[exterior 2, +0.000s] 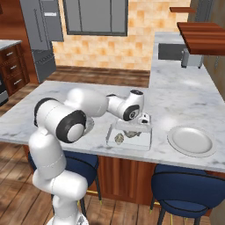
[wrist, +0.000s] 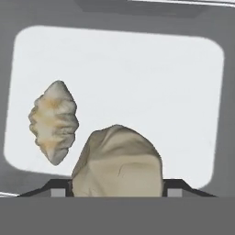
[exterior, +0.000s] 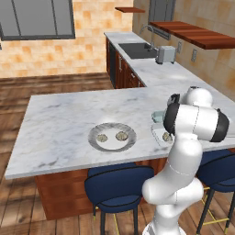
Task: Place two dumplings into each of the tupperware containers and then place the containers in the fridge.
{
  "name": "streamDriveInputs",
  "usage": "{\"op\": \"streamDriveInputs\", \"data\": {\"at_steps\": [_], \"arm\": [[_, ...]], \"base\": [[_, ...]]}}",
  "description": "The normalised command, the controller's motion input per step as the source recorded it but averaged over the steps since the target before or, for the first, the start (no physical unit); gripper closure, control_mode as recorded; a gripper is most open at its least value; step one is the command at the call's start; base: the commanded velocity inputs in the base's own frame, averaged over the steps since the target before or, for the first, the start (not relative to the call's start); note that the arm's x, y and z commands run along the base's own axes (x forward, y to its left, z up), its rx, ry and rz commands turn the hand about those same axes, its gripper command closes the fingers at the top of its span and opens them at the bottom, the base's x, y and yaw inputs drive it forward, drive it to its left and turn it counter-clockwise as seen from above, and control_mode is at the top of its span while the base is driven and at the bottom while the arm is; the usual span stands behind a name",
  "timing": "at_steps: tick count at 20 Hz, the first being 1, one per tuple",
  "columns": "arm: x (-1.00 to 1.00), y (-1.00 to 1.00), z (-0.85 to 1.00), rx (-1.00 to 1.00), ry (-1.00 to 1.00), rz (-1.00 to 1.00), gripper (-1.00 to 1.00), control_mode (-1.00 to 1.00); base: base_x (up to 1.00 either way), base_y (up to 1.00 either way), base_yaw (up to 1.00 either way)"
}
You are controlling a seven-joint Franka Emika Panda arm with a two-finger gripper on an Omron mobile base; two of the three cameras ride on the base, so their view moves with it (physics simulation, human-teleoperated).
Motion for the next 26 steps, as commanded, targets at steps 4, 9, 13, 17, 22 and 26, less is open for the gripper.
{"op": "streamDriveInputs", "data": {"at_steps": [4, 9, 13, 17, 22, 26], "arm": [[0.04, -0.16, -0.22, 0.03, -0.02, 0.05, 1.00, -1.00], [0.06, -0.12, -0.21, 0.02, -0.03, 0.03, 1.00, -1.00], [0.07, 0.00, -0.28, 0.00, -0.02, 0.00, 1.00, -1.00], [0.19, 0.00, -0.15, 0.00, -0.03, 0.00, 1.00, -1.00], [0.22, 0.00, -0.04, 0.00, -0.05, 0.00, 1.00, -1.00], [0.17, 0.00, -0.06, 0.00, -0.01, 0.00, -1.00, -1.00]], "base": [[0.00, 0.00, 0.00], [0.00, 0.00, 0.00], [0.00, 0.00, 0.00], [0.00, 0.00, 0.00], [0.00, 0.00, 0.00], [0.00, 0.00, 0.00]]}}
